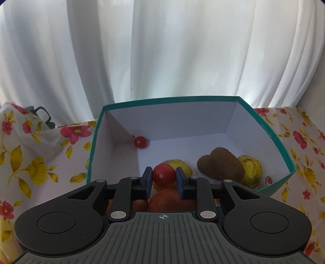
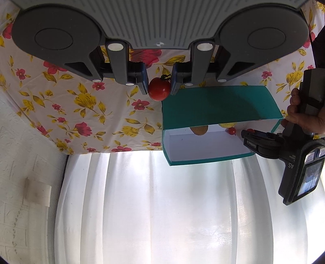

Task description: Organize fruits

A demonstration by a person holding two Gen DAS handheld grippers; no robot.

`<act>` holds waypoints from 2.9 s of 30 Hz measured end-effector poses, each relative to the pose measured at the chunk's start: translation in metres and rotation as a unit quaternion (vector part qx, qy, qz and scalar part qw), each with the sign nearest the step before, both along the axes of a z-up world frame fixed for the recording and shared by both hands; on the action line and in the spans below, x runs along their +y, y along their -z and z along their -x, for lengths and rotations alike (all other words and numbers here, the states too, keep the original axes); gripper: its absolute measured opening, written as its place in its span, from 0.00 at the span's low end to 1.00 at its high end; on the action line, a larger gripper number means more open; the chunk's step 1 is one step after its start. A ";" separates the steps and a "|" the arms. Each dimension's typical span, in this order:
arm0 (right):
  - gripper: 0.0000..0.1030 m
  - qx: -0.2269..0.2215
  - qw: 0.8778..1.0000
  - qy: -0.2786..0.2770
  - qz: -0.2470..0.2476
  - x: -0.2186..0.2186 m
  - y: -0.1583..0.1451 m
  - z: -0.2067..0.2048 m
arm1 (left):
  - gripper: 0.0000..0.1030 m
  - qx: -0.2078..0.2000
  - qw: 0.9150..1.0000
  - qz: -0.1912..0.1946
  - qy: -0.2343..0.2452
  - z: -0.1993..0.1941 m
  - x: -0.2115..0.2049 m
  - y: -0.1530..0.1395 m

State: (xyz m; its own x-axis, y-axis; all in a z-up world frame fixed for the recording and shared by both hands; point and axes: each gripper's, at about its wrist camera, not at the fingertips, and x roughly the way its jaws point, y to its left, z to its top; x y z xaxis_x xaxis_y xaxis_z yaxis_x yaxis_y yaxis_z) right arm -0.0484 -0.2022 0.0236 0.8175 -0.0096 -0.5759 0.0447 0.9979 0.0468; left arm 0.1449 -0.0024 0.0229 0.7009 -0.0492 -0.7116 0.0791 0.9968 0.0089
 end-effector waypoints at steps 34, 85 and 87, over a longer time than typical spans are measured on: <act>0.22 -0.033 0.998 -0.061 0.011 0.025 -0.007 -0.082 | 0.93 0.007 0.998 -0.020 -0.059 0.017 0.023 -0.014; 1.00 0.302 0.944 -0.079 0.104 0.078 0.014 -0.189 | 0.94 0.146 0.986 -0.053 -0.054 0.015 0.016 0.007; 1.00 0.301 0.945 -0.079 0.105 0.077 0.014 -0.189 | 0.94 0.147 0.986 -0.050 -0.054 0.015 0.015 0.007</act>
State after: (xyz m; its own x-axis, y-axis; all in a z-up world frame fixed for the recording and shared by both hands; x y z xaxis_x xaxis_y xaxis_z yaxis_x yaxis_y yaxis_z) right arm 0.1404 -0.1254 0.0099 0.3427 -0.0805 -0.9360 -0.1493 0.9790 -0.1388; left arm 0.1304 0.0131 0.0163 0.4616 0.0951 -0.8820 -0.0130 0.9949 0.1004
